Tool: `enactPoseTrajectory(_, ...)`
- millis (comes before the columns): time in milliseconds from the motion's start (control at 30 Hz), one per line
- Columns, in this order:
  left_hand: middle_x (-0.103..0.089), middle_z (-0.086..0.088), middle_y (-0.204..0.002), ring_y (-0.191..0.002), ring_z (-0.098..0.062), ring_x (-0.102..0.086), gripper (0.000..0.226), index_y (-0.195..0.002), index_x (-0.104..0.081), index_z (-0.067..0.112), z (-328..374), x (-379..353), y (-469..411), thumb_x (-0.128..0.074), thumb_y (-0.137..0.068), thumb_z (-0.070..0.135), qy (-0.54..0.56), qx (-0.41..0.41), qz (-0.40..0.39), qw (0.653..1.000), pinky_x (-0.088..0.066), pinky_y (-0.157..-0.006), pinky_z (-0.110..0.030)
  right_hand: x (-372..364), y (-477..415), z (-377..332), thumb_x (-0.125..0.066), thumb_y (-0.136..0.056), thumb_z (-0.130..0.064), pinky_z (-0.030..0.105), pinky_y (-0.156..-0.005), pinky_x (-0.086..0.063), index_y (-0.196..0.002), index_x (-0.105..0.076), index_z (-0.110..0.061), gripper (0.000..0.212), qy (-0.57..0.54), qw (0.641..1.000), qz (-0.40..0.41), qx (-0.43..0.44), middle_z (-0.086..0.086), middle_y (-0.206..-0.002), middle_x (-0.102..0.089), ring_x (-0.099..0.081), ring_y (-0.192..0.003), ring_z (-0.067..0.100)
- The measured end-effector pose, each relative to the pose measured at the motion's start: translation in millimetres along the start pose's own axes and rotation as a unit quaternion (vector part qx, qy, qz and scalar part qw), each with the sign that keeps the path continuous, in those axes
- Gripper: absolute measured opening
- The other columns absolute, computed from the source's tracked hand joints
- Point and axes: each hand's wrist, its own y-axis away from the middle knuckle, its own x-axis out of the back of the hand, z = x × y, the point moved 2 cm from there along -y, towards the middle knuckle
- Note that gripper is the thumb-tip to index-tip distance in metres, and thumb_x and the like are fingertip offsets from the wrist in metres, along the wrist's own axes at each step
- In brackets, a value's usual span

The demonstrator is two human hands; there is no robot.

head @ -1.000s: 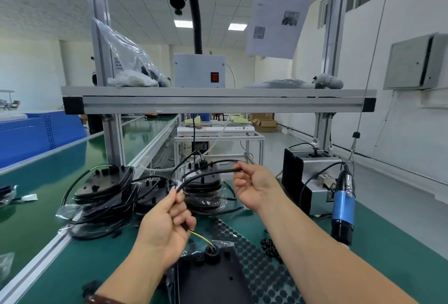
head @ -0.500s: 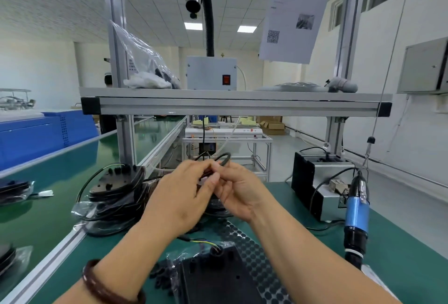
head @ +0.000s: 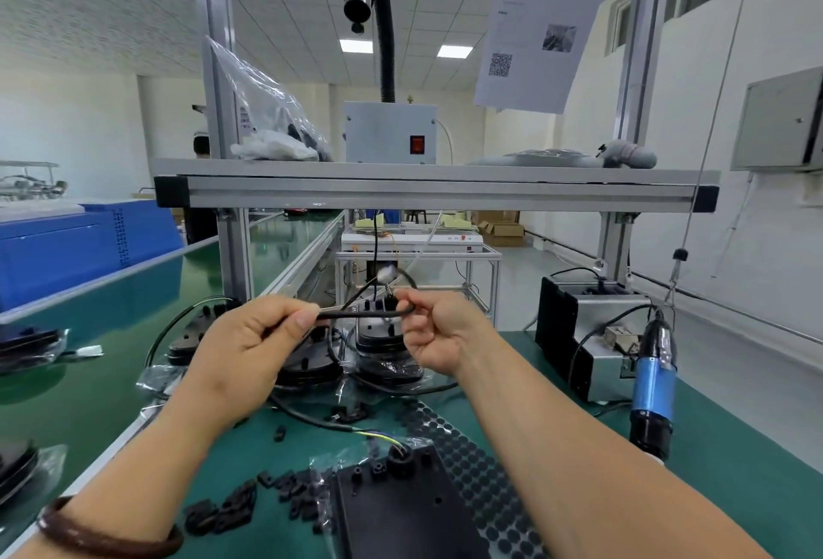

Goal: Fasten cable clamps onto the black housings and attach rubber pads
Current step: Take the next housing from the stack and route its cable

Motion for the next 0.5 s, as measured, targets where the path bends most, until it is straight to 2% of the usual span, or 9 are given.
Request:
enactPoseTrajectory(67,-0.068,0.003,-0.078,-0.079,-0.016,-0.060,0.024,-0.083,-0.070,0.033,-14,-1,-6,-0.050,-0.093,0.042,-0.032,0.085,0.047,0.995,-0.044,-0.068,-0.027,2,1,-1,-0.039,-0.102,-0.008,0.010,-0.029,-0.025,-0.087,-0.052,-0.007,0.020,0.000,1.000,0.004,0.015,0.003,-0.055,-0.058,-0.042,-0.033,0.003)
enactPoseTrajectory(133,-0.066,0.005,-0.089,-0.090,-0.020,-0.060,0.028,-0.097,-0.067,0.027,-22,-6,-13,-0.041,-0.099,0.037,-0.202,0.147,0.060,0.966,-0.045,-0.073,-0.034,4,4,1,-0.040,-0.102,-0.005,0.010,-0.033,-0.037,-0.087,-0.054,-0.002,0.020,-0.006,0.999,0.015,0.031,0.009,-0.059,-0.063,-0.051,-0.036,0.006)
enactPoseTrajectory(200,-0.063,0.000,-0.115,-0.110,-0.024,-0.057,0.031,-0.123,-0.058,0.026,-18,-23,-17,-0.039,-0.099,0.029,-0.349,0.102,0.042,0.931,-0.043,-0.097,-0.048,3,5,7,-0.042,-0.101,-0.001,0.014,-0.039,-0.048,-0.086,-0.055,0.003,0.020,-0.030,0.998,0.017,0.050,0.014,-0.062,-0.063,-0.060,-0.041,0.011)
enactPoseTrajectory(233,-0.058,0.002,-0.127,-0.119,-0.021,-0.053,0.037,-0.134,-0.048,0.027,-11,-37,-19,-0.039,-0.098,0.029,-0.367,0.054,0.017,0.928,-0.034,-0.106,-0.051,1,5,10,-0.042,-0.100,0.001,0.015,-0.042,-0.051,-0.084,-0.055,0.004,0.021,-0.049,0.997,0.007,0.058,0.015,-0.061,-0.062,-0.062,-0.043,0.014)
enactPoseTrajectory(300,-0.050,0.006,-0.136,-0.124,-0.017,-0.048,0.047,-0.145,-0.033,0.031,2,-68,-22,-0.036,-0.098,0.036,-0.358,-0.026,-0.067,0.931,-0.025,-0.113,-0.048,-4,4,19,-0.040,-0.100,0.003,0.016,-0.046,-0.052,-0.083,-0.057,0.004,0.024,-0.085,0.994,-0.027,0.066,0.014,-0.063,-0.062,-0.064,-0.047,0.015)
enactPoseTrajectory(333,-0.049,0.006,-0.134,-0.122,-0.018,-0.048,0.049,-0.146,-0.029,0.032,5,-80,-26,-0.035,-0.098,0.039,-0.346,-0.036,-0.104,0.932,-0.027,-0.113,-0.044,-6,4,22,-0.040,-0.099,0.003,0.015,-0.046,-0.052,-0.084,-0.058,0.005,0.024,-0.095,0.992,-0.043,0.067,0.014,-0.068,-0.063,-0.064,-0.048,0.014)
enactPoseTrajectory(400,-0.050,0.006,-0.113,-0.106,-0.017,-0.051,0.052,-0.147,-0.028,0.034,6,-88,-35,-0.039,-0.097,0.043,-0.300,-0.022,-0.139,0.943,-0.039,-0.098,-0.033,-4,6,21,-0.044,-0.098,0.001,0.013,-0.044,-0.048,-0.088,-0.061,0.005,0.020,-0.093,0.992,-0.060,0.066,0.014,-0.077,-0.061,-0.063,-0.049,0.012)
enactPoseTrajectory(467,-0.052,0.009,-0.095,-0.091,-0.012,-0.051,0.045,-0.140,-0.042,0.037,3,-81,-44,-0.044,-0.096,0.045,-0.261,-0.022,-0.143,0.954,-0.041,-0.080,-0.027,7,7,15,-0.053,-0.095,-0.006,0.012,-0.040,-0.039,-0.089,-0.064,-0.002,0.013,-0.066,0.994,-0.046,0.074,0.007,-0.069,-0.055,-0.054,-0.044,0.008)
enactPoseTrajectory(500,-0.059,0.010,-0.097,-0.090,-0.010,-0.053,0.039,-0.132,-0.053,0.037,-1,-74,-48,-0.046,-0.095,0.046,-0.241,-0.021,-0.137,0.961,-0.039,-0.076,-0.024,14,7,10,-0.057,-0.093,-0.012,0.013,-0.038,-0.033,-0.086,-0.064,-0.006,0.012,-0.064,0.994,-0.027,0.082,0.002,-0.060,-0.049,-0.046,-0.040,0.006)
